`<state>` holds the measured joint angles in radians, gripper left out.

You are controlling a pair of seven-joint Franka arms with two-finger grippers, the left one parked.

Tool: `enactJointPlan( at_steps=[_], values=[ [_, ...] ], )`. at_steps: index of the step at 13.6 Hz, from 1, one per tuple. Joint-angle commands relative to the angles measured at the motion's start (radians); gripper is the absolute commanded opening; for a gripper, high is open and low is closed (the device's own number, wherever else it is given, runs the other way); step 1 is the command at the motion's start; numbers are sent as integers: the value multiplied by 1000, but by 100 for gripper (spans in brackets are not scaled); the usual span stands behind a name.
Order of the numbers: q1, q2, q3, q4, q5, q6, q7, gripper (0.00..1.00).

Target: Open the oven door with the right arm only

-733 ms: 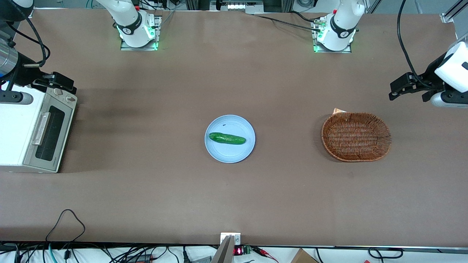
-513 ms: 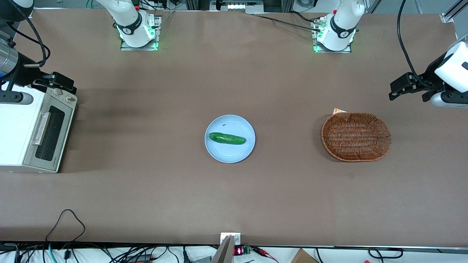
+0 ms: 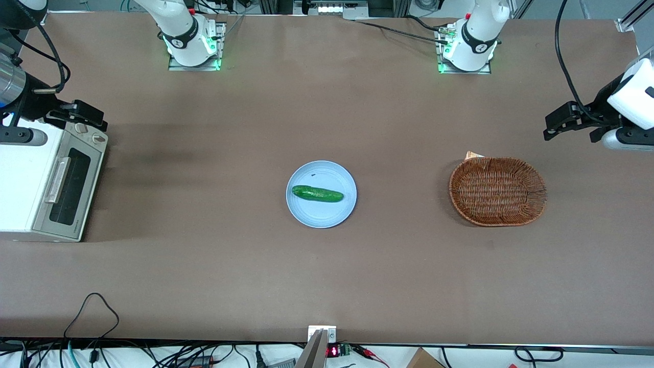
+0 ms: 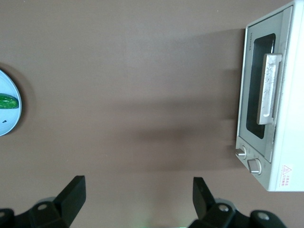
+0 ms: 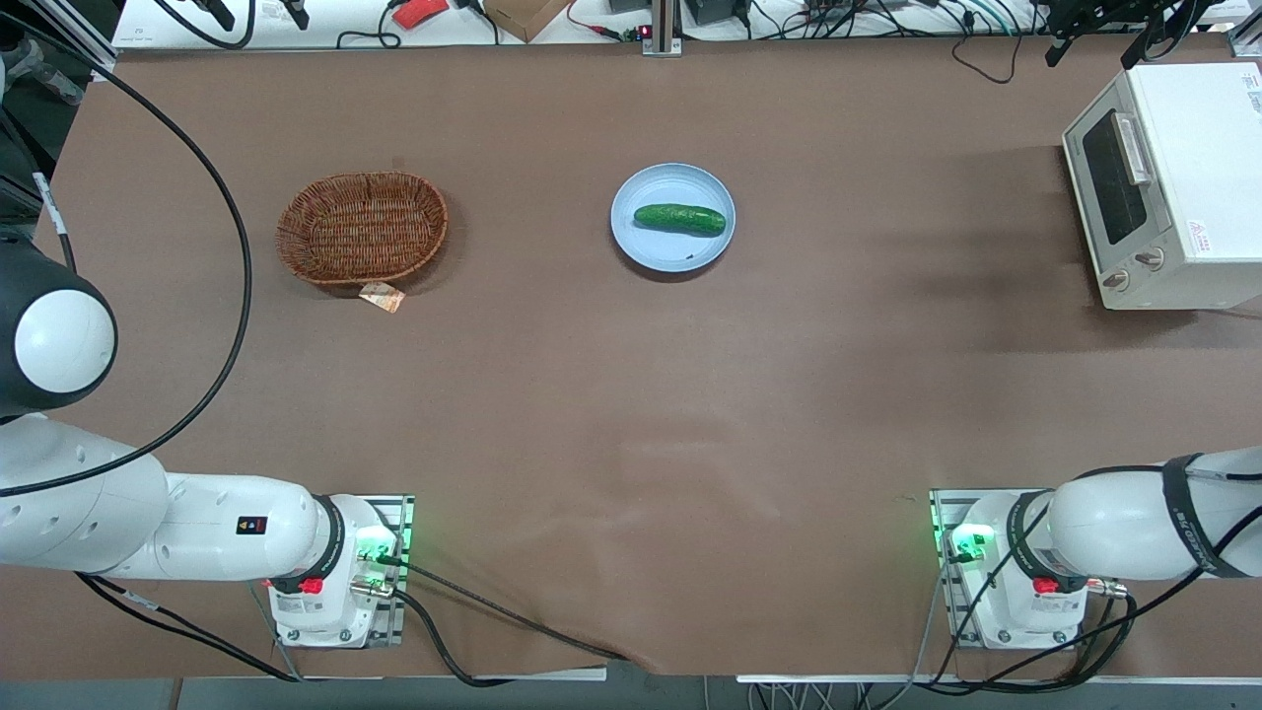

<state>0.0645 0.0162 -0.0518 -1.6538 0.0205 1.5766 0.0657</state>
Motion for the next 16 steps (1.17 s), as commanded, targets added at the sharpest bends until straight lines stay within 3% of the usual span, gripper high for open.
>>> enactJointPlan(
  at_steps=[1,12,16],
  values=[
    [12,2,-7,17,7,-23,-4,100],
    [14,-9,-8,15,9,-46,9,98],
    [17,-9,-5,17,7,-46,6,25]
  ],
)
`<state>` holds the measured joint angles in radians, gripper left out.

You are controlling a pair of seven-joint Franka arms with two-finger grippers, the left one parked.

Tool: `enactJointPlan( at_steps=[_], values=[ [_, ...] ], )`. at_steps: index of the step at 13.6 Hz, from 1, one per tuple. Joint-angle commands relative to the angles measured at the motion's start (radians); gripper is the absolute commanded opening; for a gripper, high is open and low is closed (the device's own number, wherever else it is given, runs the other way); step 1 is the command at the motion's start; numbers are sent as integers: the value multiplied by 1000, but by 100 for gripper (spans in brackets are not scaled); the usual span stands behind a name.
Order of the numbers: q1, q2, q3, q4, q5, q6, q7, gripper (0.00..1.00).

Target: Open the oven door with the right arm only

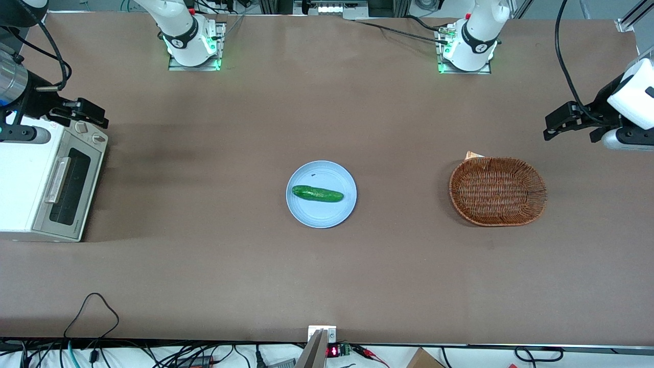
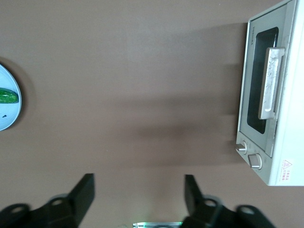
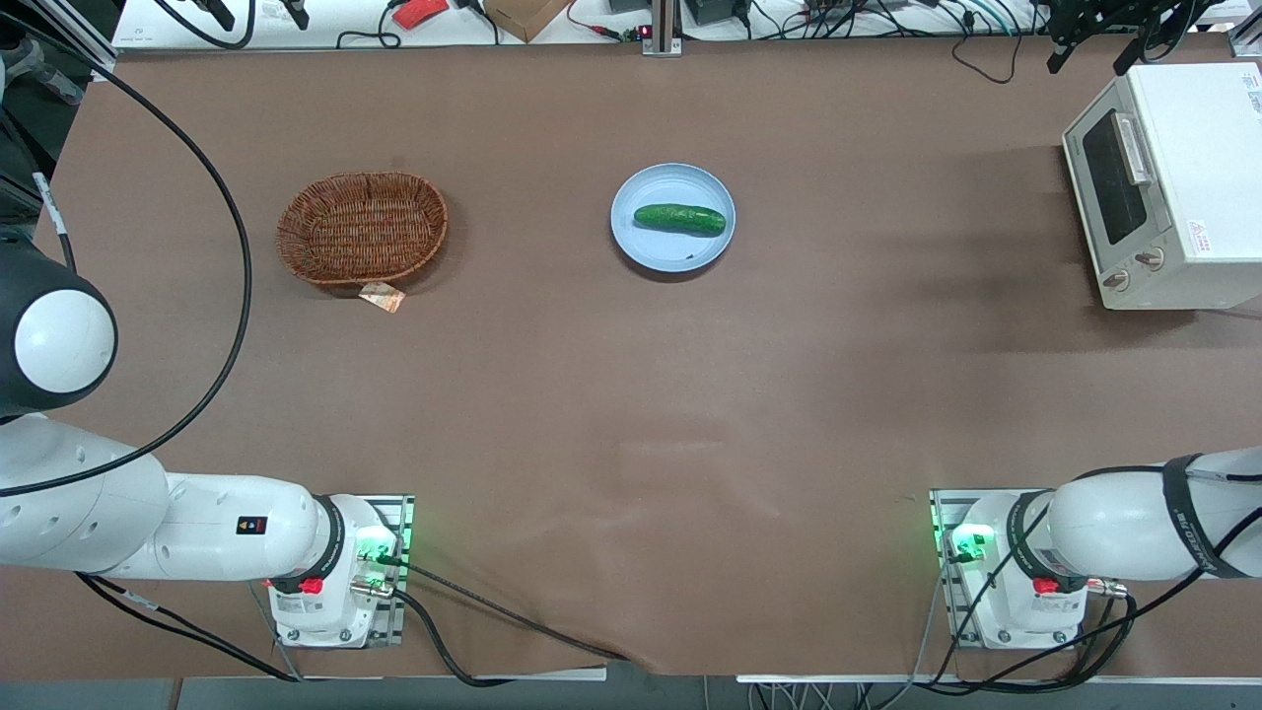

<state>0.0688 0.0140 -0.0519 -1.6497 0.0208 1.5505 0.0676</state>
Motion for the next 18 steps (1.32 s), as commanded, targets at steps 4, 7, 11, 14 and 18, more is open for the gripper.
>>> enactJointPlan(
  at_steps=[4,7,11,14,18],
  values=[
    [8,-6,0,13,4,-20,5,1],
    [-10,-14,12,10,1,-18,-2,0],
    [-6,-14,12,4,-15,-9,3,0],
    [-6,-6,12,-7,-152,-15,1,0],
    [2,15,12,-51,-410,-6,24,0]
  ],
)
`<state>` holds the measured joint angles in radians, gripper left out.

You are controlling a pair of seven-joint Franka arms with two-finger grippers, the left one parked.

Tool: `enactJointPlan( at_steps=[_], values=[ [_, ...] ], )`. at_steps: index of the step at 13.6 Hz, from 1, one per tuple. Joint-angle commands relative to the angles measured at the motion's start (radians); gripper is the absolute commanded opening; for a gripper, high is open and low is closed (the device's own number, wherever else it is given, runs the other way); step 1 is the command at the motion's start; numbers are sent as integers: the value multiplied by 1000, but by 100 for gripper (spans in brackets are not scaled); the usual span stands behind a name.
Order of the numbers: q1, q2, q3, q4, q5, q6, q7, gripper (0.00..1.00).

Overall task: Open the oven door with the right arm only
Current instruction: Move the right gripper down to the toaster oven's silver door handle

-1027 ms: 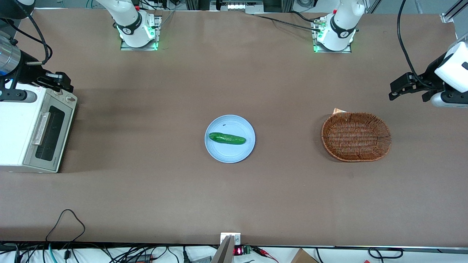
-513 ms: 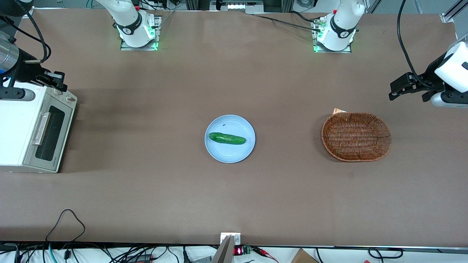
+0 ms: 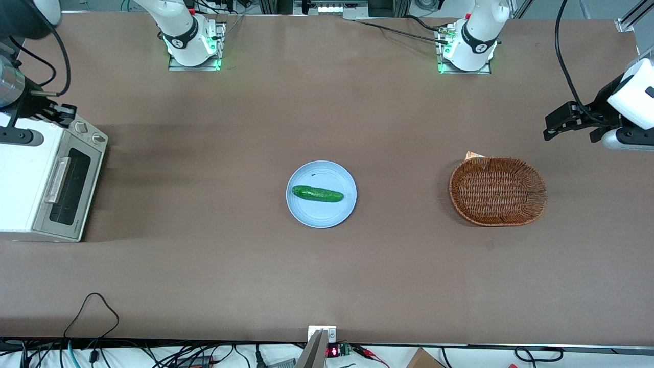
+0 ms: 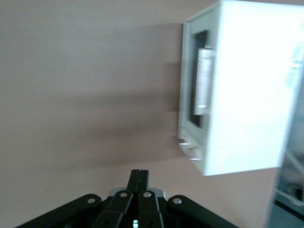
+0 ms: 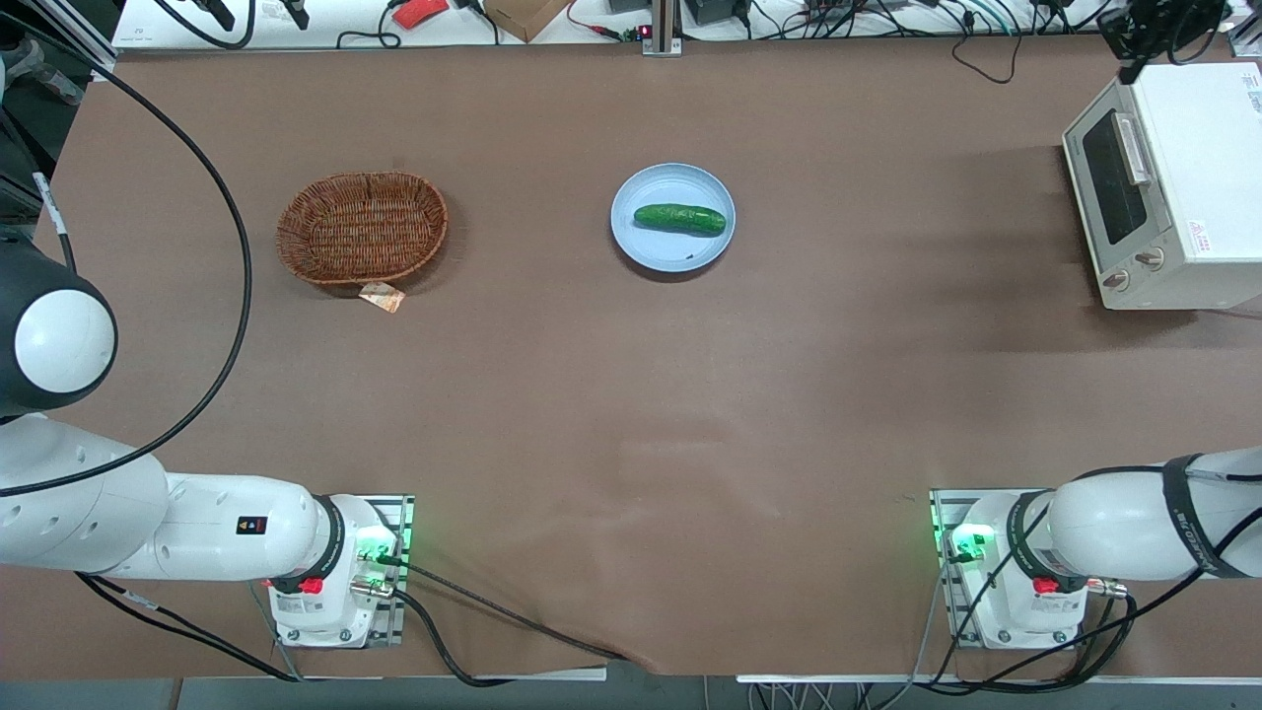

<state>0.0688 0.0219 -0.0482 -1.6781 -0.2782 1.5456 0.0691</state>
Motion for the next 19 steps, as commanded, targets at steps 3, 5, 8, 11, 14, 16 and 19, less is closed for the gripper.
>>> enactJointPlan(
  at_steps=[3,5,8,11,14,16,19],
  values=[
    [2,33,8,-54,-293,-1,89,1],
    [3,61,8,-72,-401,1,156,1],
    [2,139,8,-98,-476,59,334,1],
    [-7,158,8,-211,-602,172,481,1],
    [-26,216,7,-229,-621,232,589,1],
    [-26,248,8,-229,-654,248,627,1],
    [-26,289,8,-227,-696,339,681,2]
  ],
)
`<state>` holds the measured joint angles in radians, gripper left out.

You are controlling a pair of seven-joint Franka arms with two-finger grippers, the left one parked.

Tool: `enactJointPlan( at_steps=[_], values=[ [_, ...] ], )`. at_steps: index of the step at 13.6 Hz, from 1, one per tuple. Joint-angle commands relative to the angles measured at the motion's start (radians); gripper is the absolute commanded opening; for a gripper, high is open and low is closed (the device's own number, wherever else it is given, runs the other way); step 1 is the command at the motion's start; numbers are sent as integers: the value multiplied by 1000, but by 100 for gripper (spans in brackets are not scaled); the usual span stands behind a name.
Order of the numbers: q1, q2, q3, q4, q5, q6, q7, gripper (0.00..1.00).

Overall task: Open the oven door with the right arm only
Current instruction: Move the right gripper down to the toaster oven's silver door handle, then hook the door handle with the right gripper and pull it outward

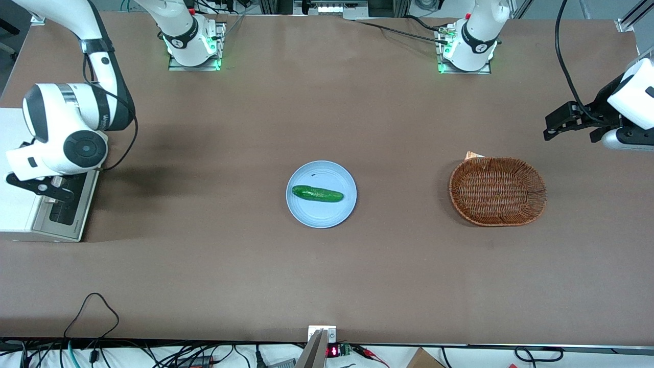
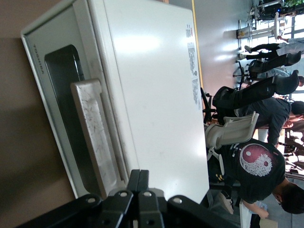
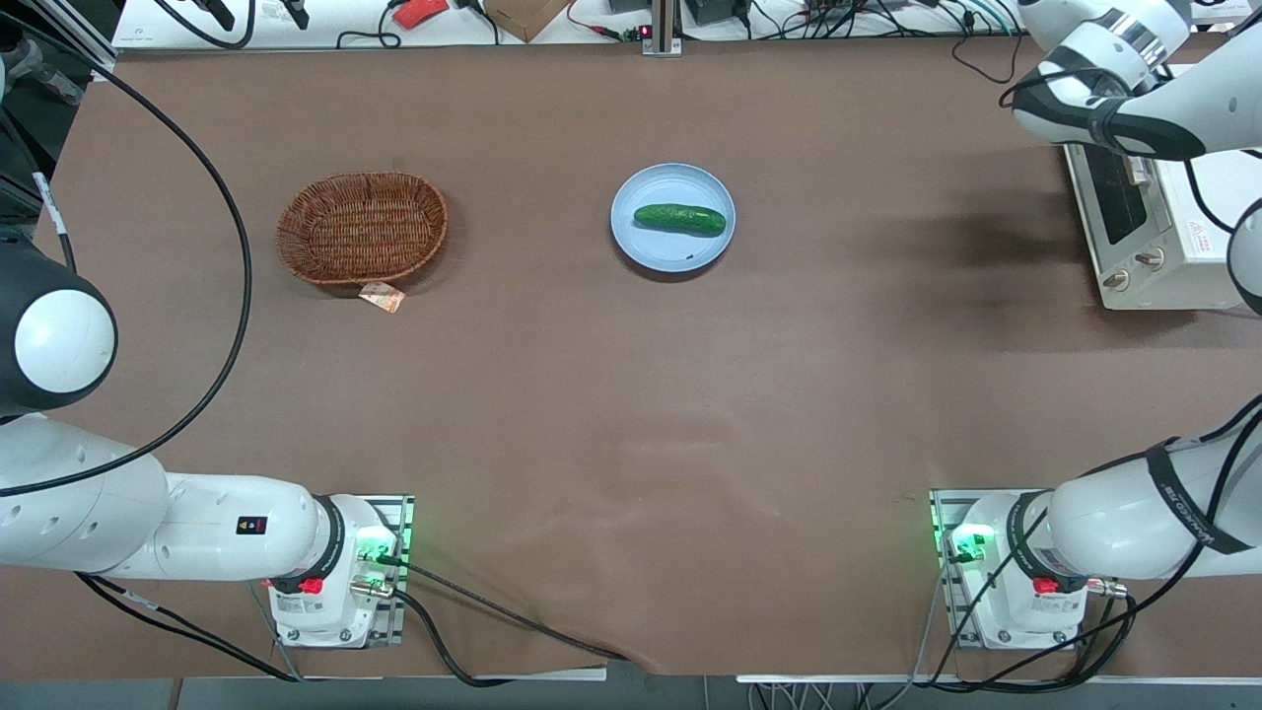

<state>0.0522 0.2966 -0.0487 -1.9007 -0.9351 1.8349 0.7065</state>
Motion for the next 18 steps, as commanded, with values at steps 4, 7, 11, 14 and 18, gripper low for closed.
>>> enactJointPlan(
  at_steps=[4,7,11,14,18],
  values=[
    [-14,51,9,-6,-115,87,45,2],
    [-25,56,9,-9,-119,96,47,2],
    [-38,67,9,-28,-119,132,86,2],
    [-37,79,9,-38,-117,147,129,2],
    [-37,79,10,-40,-108,168,133,2]
  ],
)
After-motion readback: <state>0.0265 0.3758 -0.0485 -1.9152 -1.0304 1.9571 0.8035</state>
